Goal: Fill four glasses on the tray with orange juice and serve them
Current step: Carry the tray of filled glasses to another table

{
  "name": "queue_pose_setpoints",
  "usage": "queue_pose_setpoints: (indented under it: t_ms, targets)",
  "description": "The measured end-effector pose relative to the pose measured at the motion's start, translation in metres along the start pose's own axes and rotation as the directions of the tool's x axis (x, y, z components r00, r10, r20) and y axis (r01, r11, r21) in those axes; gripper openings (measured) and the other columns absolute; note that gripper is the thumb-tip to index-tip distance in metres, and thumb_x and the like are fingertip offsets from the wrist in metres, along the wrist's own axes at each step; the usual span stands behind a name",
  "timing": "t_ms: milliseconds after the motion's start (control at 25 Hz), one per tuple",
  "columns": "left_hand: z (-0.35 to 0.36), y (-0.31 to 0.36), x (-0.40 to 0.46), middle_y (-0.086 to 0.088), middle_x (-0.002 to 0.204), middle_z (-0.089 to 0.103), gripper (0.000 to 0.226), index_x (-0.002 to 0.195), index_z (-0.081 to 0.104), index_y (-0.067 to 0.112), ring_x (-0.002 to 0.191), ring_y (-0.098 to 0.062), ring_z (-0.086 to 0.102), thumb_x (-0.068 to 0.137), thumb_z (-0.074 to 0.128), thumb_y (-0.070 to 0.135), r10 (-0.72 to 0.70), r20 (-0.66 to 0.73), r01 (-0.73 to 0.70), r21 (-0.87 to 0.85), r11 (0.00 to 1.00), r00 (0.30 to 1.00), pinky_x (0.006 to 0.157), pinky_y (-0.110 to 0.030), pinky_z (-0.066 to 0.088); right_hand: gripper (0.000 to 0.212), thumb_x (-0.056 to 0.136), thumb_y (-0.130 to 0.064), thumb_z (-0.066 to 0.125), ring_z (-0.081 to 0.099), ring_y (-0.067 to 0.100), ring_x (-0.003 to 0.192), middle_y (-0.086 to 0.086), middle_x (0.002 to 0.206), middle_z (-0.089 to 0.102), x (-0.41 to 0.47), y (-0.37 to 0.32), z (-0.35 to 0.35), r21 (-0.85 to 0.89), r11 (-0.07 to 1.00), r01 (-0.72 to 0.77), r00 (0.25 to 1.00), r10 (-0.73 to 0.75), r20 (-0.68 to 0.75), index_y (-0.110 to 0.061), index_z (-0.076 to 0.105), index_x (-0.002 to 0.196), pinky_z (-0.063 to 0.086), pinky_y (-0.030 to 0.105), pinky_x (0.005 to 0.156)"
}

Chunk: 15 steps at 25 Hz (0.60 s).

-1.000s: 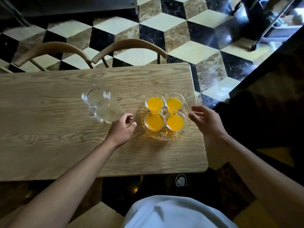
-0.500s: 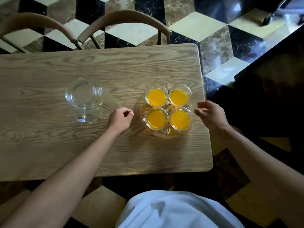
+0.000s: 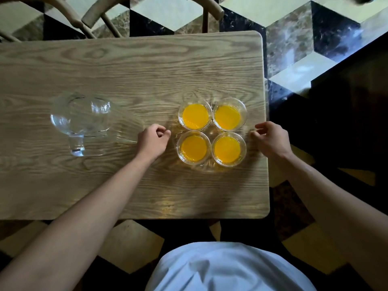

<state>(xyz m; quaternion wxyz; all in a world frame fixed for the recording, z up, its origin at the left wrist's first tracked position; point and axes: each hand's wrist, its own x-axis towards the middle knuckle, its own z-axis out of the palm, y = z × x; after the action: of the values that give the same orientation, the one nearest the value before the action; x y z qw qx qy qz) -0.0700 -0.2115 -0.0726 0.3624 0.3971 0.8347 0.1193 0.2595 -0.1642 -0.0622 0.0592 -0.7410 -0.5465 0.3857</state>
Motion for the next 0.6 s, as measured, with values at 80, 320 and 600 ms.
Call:
queue_pose_setpoints:
  t_ms: [80,320,600]
  targets:
    - [0.004,0.003,0.002,0.001,0.091,0.068,0.023,0.112,0.076,0.01,0.093,-0.021,0.068,0.097,0.073,0.027,0.004,0.013,-0.004,0.002,1.0,1.0,0.081,-0.025,0.047,0.037,0.092,-0.029,0.07,0.07,0.024,0.104,0.011,0.113,0.075,0.003,-0.001,0.001,0.011,1.0,-0.014,1.0,0.014,-0.012,-0.008,0.069,0.122,0.056,0.046,0.097]
    - [0.01,0.013,0.013,-0.005,0.097,0.074,0.024,0.112,0.078,0.009,0.091,-0.018,0.067,0.094,0.077,0.025,0.008,0.033,-0.008,-0.023,1.0,0.999,0.08,-0.023,0.047,0.025,0.09,-0.027,0.072,0.073,0.018,0.093,0.007,0.102,0.078,0.007,-0.008,0.007,0.104,0.993,-0.047,0.999,0.046,0.015,-0.01,0.074,0.109,0.061,0.041,0.088]
    - [0.015,0.026,0.02,0.001,0.08,0.068,0.012,0.105,0.077,0.007,0.049,0.004,0.057,0.094,0.076,0.012,-0.044,0.096,0.049,-0.058,0.997,0.994,0.045,-0.006,0.038,0.017,0.089,-0.021,0.073,0.076,0.023,0.072,0.005,0.08,0.077,0.006,-0.018,0.011,0.16,0.983,-0.094,0.995,0.091,0.029,-0.023,0.07,0.073,0.065,0.043,0.071]
